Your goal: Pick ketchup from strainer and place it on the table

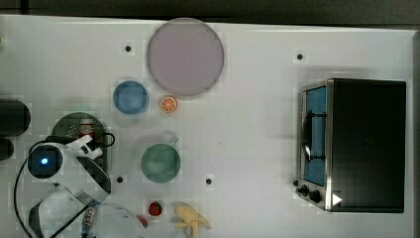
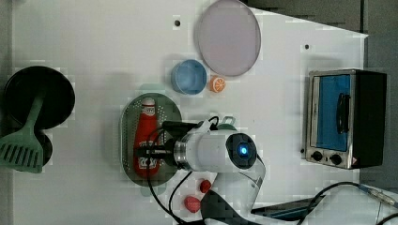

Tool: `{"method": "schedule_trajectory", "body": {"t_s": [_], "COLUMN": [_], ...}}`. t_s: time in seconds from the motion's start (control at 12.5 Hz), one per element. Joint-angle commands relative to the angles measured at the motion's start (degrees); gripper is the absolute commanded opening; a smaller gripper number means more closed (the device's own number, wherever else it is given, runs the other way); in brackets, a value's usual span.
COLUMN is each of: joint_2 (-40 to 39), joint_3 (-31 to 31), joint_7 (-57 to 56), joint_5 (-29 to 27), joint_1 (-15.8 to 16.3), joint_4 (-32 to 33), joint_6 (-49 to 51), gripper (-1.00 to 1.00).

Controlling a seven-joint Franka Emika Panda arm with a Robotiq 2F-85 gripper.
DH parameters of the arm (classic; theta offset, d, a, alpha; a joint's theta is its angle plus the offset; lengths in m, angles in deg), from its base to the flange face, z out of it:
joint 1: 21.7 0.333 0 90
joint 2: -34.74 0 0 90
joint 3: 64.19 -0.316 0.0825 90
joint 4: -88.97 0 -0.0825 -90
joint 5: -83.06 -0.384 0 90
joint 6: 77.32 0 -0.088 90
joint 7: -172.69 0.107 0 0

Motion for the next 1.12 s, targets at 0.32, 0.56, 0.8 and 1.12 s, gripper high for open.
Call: {"method": "schedule_trajectory", "body": {"t_s": [0.32,0.56,0.8,1.12], "joint_2": [16.06,21.47,22.09,20.35], "joint_3": [-4.92,-4.29,-1.82,5.34], "joint_7": [2.63,-0.02,-3.4,-15.06], "joint_5": [-6.21,-10.97,-11.11,-11.09], "joint_1": [-2.28,-4.59,-7.29,-10.05], "joint_4": [-3.9,-9.25,-15.91,-22.8], "joint_6": [15.45,22.7,31.0,38.27], "gripper": [0.21,0.21,0.21,0.21]}}
